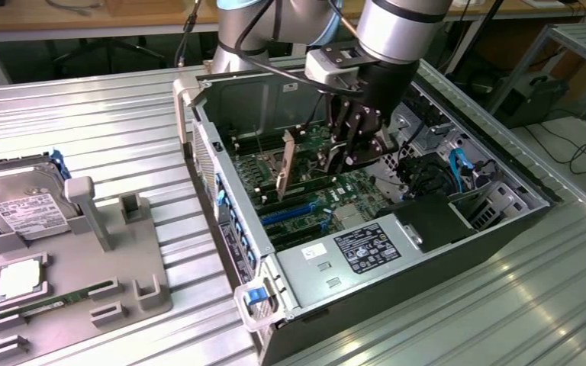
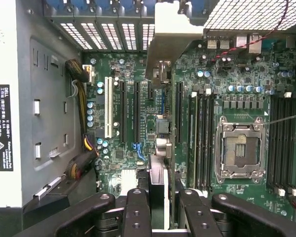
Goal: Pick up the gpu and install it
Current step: 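Insert the gpu into the slot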
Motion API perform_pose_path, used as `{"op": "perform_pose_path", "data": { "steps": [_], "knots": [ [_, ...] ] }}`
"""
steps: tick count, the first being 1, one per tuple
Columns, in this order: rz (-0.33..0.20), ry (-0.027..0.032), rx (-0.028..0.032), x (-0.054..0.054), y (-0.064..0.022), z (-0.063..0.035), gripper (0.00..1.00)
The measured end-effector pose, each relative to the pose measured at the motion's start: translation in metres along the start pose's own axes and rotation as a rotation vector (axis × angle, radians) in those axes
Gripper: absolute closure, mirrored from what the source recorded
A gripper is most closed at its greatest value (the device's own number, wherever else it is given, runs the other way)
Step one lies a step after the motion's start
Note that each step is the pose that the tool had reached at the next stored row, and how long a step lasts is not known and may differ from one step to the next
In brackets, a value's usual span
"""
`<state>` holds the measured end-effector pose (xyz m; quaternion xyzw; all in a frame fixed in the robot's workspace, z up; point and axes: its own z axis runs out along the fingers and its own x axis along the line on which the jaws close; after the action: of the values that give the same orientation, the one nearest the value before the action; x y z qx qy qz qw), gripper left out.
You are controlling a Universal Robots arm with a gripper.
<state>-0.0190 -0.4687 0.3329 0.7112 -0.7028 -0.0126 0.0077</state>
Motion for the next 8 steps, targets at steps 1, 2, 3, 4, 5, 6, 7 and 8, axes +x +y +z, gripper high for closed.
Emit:
{"op": "perform_pose_path", "data": {
  "steps": [1, 2, 3, 4, 5, 6, 7, 8],
  "knots": [
    [0.0, -0.0002, 0.0001, 0.0, 0.0, 0.0003, 0.72],
    [0.001, -0.0003, 0.0001, 0.0, 0.0, 0.0008, 0.72],
    [0.001, -0.0003, 0.0001, 0.0, 0.0, 0.0012, 0.72],
    [0.001, -0.0002, 0.0001, 0.0, 0.0, 0.0017, 0.72],
    [0.001, -0.0003, 0.0001, 0.0, 0.0, 0.0025, 0.72],
    [0.002, -0.0002, 0.0, 0.0, 0.0001, 0.0036, 0.72],
    [0.002, -0.0002, 0.0001, 0.0, 0.0, 0.0052, 0.72],
    [0.006, -0.0002, 0.0001, 0.0, 0.0, 0.0069, 0.72]
  ]
}}
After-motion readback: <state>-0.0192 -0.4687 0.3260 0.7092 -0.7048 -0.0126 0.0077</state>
